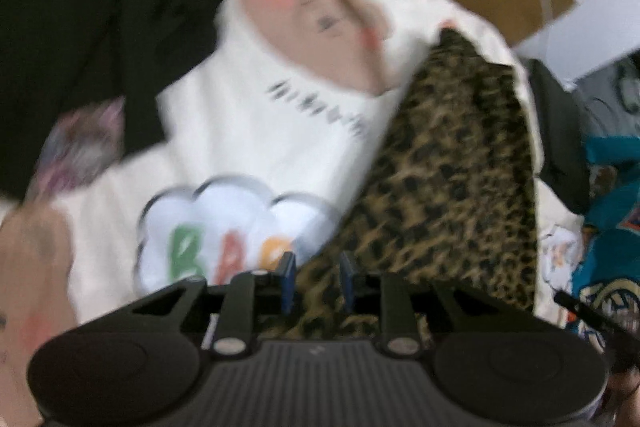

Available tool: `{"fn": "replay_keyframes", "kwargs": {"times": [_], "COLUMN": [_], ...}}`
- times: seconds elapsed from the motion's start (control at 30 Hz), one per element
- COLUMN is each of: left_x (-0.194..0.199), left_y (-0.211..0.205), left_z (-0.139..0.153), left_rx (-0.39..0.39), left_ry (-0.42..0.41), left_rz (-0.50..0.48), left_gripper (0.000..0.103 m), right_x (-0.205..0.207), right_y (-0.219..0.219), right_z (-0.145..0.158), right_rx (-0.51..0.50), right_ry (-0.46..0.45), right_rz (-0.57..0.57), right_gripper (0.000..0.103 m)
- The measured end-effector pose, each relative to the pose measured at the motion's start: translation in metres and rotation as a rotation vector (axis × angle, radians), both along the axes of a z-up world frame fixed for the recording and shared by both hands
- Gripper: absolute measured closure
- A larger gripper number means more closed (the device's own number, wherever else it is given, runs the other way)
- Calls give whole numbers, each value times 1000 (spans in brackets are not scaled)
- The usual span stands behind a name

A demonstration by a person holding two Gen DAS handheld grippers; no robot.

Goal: Fold clothes

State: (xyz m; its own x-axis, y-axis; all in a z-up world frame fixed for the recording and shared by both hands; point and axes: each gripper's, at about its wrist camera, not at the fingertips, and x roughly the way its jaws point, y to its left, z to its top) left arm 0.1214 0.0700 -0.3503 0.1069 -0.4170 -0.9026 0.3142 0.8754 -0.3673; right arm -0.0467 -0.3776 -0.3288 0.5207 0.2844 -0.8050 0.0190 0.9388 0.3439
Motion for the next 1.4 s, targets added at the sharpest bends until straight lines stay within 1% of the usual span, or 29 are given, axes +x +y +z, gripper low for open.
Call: {"fn": "replay_keyframes", "kwargs": {"times": [0.13, 0.2, 0.27, 0.37, 0.5, 0.6, 0.67, 0.7, 0.77, 0.83, 0.87, 0.97, 1.0, 1.1, 1.2, 1.3, 1.4], "left_x": [9, 12, 13, 17, 27, 32, 37, 38, 39, 39, 39, 40, 41, 42, 38, 31, 23], "left_y": [-32, -49, -65, -87, -113, -121, -123, -123, -121, -117, -116, -115, -116, -114, -111, -113, -126], "left_z": [0, -4, -7, -14, -12, -17, -29, -35, -46, -56, -60, -67, -68, -65, -54, -42, -38], "left_rx": [-24, -37, -50, -60, -97, -79, -60, -44, -12, 21, 16, 4, 5, 8, 6, -24, -55], "left_ry": [-46, -75, -112, -139, -195, -221, -200, -194, -192, -197, -189, -181, -184, -191, -208, -214, -211], "left_rz": [-65, -84, -105, -135, -210, -246, -234, -225, -203, -177, -166, -144, -142, -132, -129, -152, -188], "left_gripper": [79, 82, 83, 87, 89, 89, 91, 93, 94, 94, 94, 94, 94, 94, 95, 95, 95], "right_x": [31, 45, 56, 75, 92, 99, 102, 104, 108, 109, 109, 110, 110, 110, 107, 104, 102], "right_y": [14, 20, 24, 28, 34, 31, 29, 27, 25, 21, 19, 21, 22, 20, 20, 24, 29], "right_z": [-2, -3, -3, -5, -9, -21, -28, -32, -40, -44, -46, -48, -48, -47, -45, -36, -28], "right_rx": [-16, -15, -26, -33, -32, -43, -51, -55, -64, -80, -89, -127, -140, -153, -167, -165, -96], "right_ry": [-27, -44, -65, -86, -116, -106, -97, -92, -83, -77, -73, -66, -64, -47, -35, -65, -107], "right_rz": [71, 103, 123, 130, 152, 133, 117, 109, 94, 71, 59, 70, 76, 61, 57, 60, 78], "right_gripper": [68, 69, 69, 69, 69, 69, 69, 70, 72, 78, 79, 83, 86, 88, 88, 85, 86]}}
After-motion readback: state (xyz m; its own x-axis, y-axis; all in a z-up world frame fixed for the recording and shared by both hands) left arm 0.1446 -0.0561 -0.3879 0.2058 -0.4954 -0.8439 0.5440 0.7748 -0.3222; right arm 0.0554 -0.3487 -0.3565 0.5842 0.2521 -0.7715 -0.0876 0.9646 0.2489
